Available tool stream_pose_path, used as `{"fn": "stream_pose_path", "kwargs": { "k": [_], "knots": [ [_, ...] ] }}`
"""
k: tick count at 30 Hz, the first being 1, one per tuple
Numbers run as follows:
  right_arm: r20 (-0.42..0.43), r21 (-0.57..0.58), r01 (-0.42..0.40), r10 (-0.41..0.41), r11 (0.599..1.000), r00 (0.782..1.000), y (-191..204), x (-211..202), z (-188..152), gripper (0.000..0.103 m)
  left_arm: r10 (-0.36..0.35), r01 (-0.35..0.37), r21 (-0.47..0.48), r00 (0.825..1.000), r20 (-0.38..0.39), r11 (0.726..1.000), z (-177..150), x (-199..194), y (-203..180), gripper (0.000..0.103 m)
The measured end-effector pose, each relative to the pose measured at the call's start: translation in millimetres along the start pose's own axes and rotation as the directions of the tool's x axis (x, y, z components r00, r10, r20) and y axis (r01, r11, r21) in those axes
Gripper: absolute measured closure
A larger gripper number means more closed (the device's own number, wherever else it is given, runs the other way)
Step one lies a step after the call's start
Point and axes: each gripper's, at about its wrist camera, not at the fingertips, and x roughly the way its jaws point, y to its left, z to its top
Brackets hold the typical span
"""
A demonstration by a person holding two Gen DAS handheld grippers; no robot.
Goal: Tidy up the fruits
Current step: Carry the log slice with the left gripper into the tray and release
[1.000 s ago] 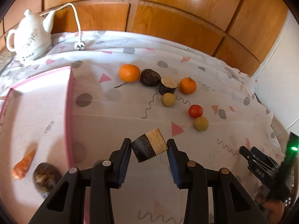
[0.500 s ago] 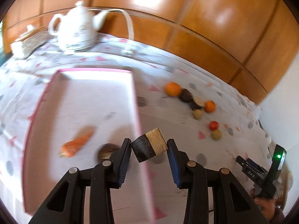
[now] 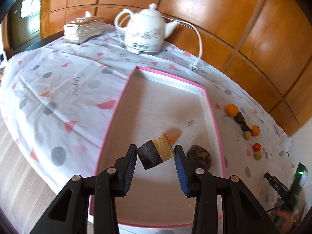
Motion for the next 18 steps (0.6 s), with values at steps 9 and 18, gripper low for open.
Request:
{"fn": "stream_pose_path", "kwargs": {
  "k": [9, 18],
  "knots": [
    [-0.001, 0.006, 0.012, -0.012, 1.0, 1.0, 2.0, 1.3, 1.2, 0.037, -0.001, 0.001, -0.05, 1.0, 0.0, 0.999, -1.5, -0.8, 7.4, 0.064],
    [-0.005, 0.008, 0.028, -0.028, 1.0, 1.0, 3.5, 2.2, 2.7, 0.037, 0.042, -0.046, -0.064, 0.997, -0.057, 0.997, -18.6, 10.2, 6.5, 0.064]
  ]
}}
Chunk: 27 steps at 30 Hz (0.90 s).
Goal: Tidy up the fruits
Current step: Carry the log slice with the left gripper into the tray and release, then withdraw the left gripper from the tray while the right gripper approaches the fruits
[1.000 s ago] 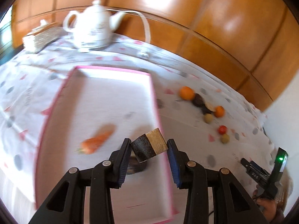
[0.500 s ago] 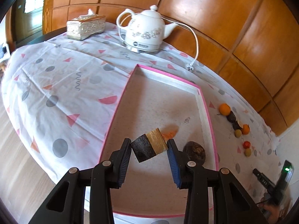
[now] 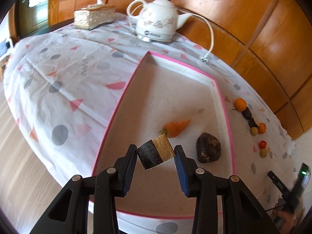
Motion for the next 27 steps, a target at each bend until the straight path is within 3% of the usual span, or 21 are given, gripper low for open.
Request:
{"fn": "stream_pose_path", "kwargs": {
  "k": [7, 9, 21, 27],
  "knots": [
    [-0.003, -0.007, 0.013, -0.013, 1.0, 1.0, 1.6, -1.1, 0.9, 0.037, 0.048, -0.048, -0.026, 0.999, 0.004, 0.999, -1.3, 2.8, 5.1, 0.063],
    [-0.004, -0.011, 0.016, -0.016, 1.0, 1.0, 2.4, -1.2, 1.7, 0.037, 0.042, -0.042, -0.035, 0.999, 0.006, 0.999, -1.6, 2.8, 6.3, 0.058],
    [-0.008, -0.046, 0.019, -0.019, 0.999, 1.0, 14.2, 0.2, 8.0, 0.037, 0.054, -0.051, -0.033, 0.994, 0.097, 0.998, 5.1, -15.0, 7.7, 0.048],
    [-0.01, -0.061, 0.014, -0.014, 0.998, 1.0, 18.6, 1.3, 10.1, 0.037, 0.077, -0.062, -0.113, 0.988, 0.133, 0.992, 15.9, -22.5, 27.5, 0.043]
  ]
}}
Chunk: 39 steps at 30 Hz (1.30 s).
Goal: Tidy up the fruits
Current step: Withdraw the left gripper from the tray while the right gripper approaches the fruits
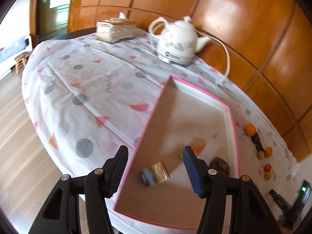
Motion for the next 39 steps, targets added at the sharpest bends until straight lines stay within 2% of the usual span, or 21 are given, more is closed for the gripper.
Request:
{"fn": "stream_pose_path", "kwargs": {
  "k": [12, 18, 24, 30, 35, 39],
  "knots": [
    [0.021, -0.041, -0.012, 0.013, 0.999, 1.0, 11.8, -3.7, 13.5, 0.037, 0.031, -0.036, -0.186, 0.999, -0.028, 0.982, 12.3, 5.8, 46.5, 0.038],
    [0.022, -0.054, -0.047, 0.048, 0.997, 0.999, 22.8, -3.5, 21.1, 0.037, 0.027, -0.032, -0.176, 0.999, -0.031, 0.984, 14.6, 4.8, 49.7, 0.038],
    [0.049, -0.113, -0.103, 0.109, 0.988, 0.993, 47.8, -10.2, 39.1, 0.037, 0.017, -0.019, -0.074, 1.0, -0.018, 0.997, 15.7, 3.2, 35.6, 0.038],
    [0.041, -0.153, -0.166, 0.174, 0.974, 0.984, 75.7, -7.7, 51.0, 0.037, 0.056, -0.057, -0.013, 0.998, -0.022, 0.998, 6.8, 6.0, 32.9, 0.036],
    [0.047, -0.202, -0.2, 0.214, 0.959, 0.976, 98.9, -7.3, 61.0, 0.037, 0.012, -0.01, 0.102, 1.0, -0.021, 0.995, 0.8, 6.5, 5.9, 0.035],
    [0.056, -0.255, -0.224, 0.246, 0.941, 0.968, 119.4, -7.4, 71.9, 0.037, -0.037, 0.042, 0.194, 0.999, -0.027, 0.98, -4.6, 6.6, -18.7, 0.035]
  ]
}}
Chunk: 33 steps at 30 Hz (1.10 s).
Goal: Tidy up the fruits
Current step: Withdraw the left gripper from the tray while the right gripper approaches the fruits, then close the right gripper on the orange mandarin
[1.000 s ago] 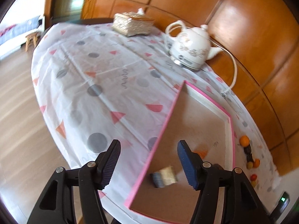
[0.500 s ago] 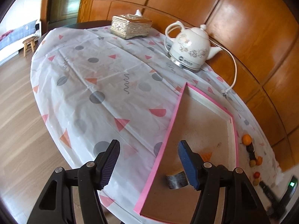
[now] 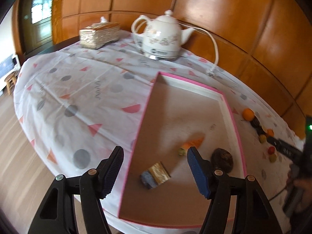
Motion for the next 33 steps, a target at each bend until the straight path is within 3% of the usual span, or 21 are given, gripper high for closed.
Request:
{"fn": "stream_pose_path", "kwargs": {
  "k": [7, 16, 28, 33],
  "knots": [
    [0.02, -0.051, -0.029, 0.03, 0.998, 0.999, 17.7, 14.7, 32.1, 0.037, -0.043, 0.043, 0.051, 0.999, -0.014, 0.998, -2.6, 3.3, -11.2, 0.034],
    [0.007, -0.07, -0.019, 0.02, 0.997, 1.0, 23.0, 33.0, 52.3, 0.037, 0.094, -0.089, -0.124, 0.995, 0.038, 0.988, 1.9, -4.1, 30.4, 0.033],
    [-0.035, -0.191, -0.005, -0.002, 0.981, 0.999, 47.3, 74.8, 75.8, 0.037, 0.088, -0.088, -0.122, 0.996, -0.006, 0.989, -4.0, 6.0, 27.2, 0.031],
    [-0.068, -0.243, 0.004, -0.021, 0.97, 0.997, 53.9, 90.3, 73.4, 0.043, 0.092, -0.093, -0.137, 0.996, -0.013, 0.986, -4.4, 6.8, 30.4, 0.028]
  ]
}}
